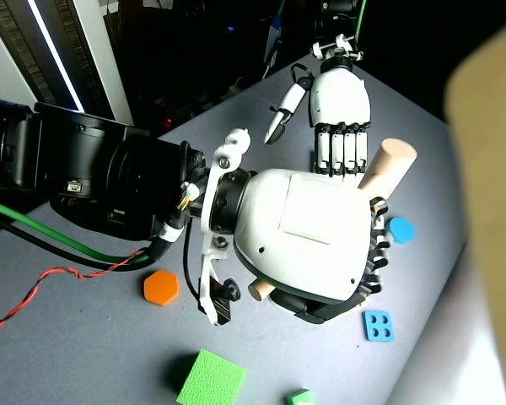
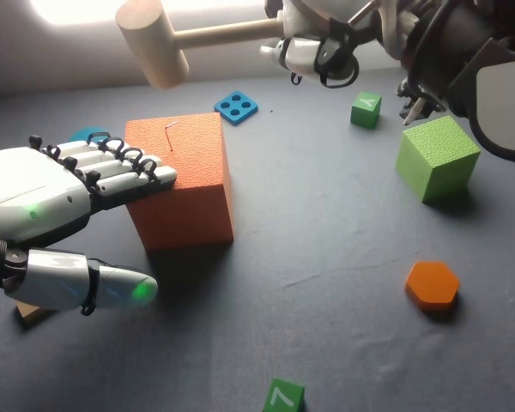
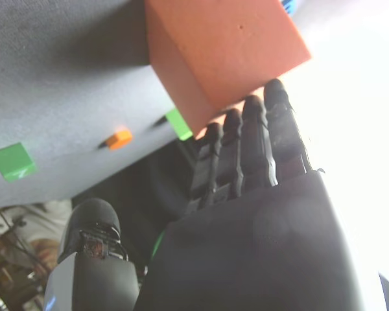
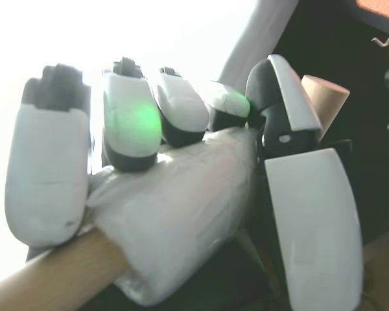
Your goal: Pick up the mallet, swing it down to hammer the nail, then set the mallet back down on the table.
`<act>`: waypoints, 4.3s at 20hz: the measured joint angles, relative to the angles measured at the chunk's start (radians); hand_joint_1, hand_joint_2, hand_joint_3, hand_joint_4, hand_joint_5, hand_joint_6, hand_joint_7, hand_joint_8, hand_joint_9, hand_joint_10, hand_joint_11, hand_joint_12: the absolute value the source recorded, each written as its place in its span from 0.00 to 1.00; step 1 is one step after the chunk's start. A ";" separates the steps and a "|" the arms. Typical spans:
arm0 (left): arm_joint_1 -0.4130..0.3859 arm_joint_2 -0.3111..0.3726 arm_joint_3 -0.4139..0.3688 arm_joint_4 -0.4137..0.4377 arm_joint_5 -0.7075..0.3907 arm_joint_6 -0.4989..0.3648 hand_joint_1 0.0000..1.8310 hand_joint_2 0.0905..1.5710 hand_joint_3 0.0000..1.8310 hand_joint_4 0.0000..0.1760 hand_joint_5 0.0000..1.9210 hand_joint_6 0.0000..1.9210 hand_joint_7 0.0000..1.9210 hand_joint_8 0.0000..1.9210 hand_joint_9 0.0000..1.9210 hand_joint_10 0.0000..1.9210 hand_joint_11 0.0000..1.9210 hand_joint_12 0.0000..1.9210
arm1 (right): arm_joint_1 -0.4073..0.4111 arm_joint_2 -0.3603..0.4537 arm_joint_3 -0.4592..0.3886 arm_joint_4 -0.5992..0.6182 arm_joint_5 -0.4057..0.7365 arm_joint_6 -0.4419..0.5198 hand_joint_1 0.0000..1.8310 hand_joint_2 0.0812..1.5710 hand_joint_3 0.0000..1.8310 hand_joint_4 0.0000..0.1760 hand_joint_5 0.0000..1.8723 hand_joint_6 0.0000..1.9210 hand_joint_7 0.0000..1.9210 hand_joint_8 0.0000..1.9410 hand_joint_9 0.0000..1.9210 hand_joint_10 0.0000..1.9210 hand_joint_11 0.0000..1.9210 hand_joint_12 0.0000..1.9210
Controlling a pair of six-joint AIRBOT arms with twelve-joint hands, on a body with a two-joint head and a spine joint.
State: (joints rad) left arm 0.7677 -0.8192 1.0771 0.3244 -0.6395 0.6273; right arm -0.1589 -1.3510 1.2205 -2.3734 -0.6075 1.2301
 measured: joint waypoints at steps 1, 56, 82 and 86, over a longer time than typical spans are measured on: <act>0.000 0.000 0.000 0.000 0.000 0.000 0.00 0.69 0.00 0.00 0.08 0.01 0.08 0.00 0.08 0.00 0.06 0.03 | 0.006 0.000 0.000 0.000 0.002 0.001 0.44 0.97 0.00 1.00 0.70 1.00 0.82 1.00 0.89 1.00 0.99 1.00; -0.005 -0.007 0.001 -0.003 0.003 0.000 0.00 0.69 0.00 0.00 0.08 0.00 0.08 0.00 0.08 0.00 0.06 0.02 | -0.167 0.003 -0.012 0.051 0.016 -0.017 0.39 0.99 0.00 1.00 0.67 1.00 0.81 1.00 0.88 1.00 0.98 1.00; -0.014 -0.007 -0.005 0.002 0.026 -0.005 0.00 0.74 0.01 0.00 0.01 0.00 0.04 0.00 0.04 0.00 0.04 0.02 | -0.217 0.321 -0.157 -0.484 0.174 0.382 0.38 0.99 0.01 1.00 0.70 1.00 0.83 1.00 0.90 1.00 1.00 1.00; -0.038 -0.007 -0.015 -0.001 0.053 -0.008 0.00 0.74 0.00 0.00 0.03 0.01 0.05 0.01 0.06 0.01 0.05 0.02 | -0.270 0.294 -0.144 -0.497 0.145 0.374 0.35 1.00 0.00 1.00 0.71 1.00 0.84 1.00 0.90 1.00 1.00 1.00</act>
State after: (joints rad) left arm 0.7296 -0.8261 1.0622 0.3233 -0.5865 0.6197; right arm -0.4294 -1.0569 1.0767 -2.8704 -0.4622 1.6043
